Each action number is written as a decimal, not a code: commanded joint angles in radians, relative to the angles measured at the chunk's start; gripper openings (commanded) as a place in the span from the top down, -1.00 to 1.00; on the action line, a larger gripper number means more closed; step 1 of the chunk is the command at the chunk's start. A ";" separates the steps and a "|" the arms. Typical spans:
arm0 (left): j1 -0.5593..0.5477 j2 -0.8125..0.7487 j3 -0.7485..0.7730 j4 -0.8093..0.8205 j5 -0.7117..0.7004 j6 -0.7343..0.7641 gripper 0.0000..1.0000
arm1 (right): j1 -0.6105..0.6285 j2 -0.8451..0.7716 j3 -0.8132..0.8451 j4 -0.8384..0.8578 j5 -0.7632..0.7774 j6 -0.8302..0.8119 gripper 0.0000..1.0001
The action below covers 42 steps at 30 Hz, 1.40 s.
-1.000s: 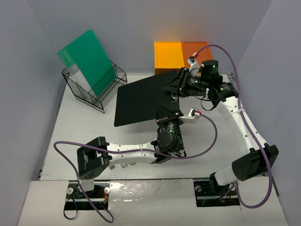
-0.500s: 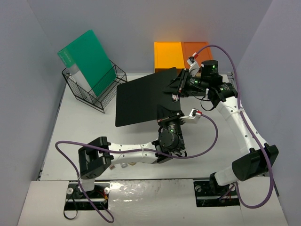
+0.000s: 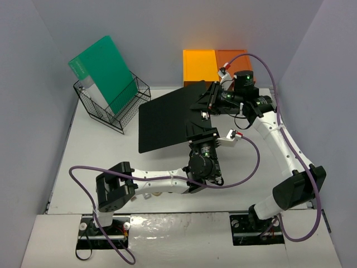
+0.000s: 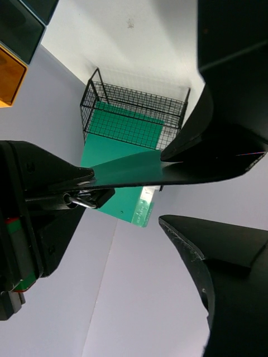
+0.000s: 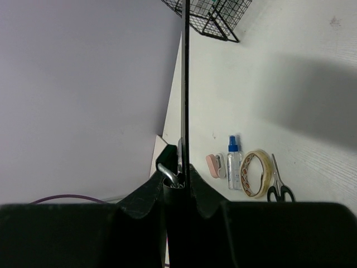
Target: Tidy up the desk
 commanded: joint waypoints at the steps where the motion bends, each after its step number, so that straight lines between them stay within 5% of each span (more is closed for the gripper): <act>1: -0.004 -0.040 0.060 0.222 0.052 0.076 0.26 | 0.008 0.003 0.069 0.062 -0.008 0.000 1.00; 6: 0.009 -0.056 0.037 0.242 0.054 0.089 0.79 | 0.011 0.023 0.101 0.064 -0.004 0.010 1.00; 14: 0.040 -0.065 -0.014 0.264 0.111 0.108 1.00 | 0.014 0.027 0.108 0.061 -0.022 0.018 1.00; 31: 0.082 -0.273 -0.002 -0.086 0.187 -0.159 1.00 | 0.011 -0.002 0.095 0.063 -0.025 0.012 1.00; 42: 0.105 -0.318 -0.016 -0.117 0.232 -0.179 1.00 | 0.011 0.001 0.107 0.062 -0.049 0.019 1.00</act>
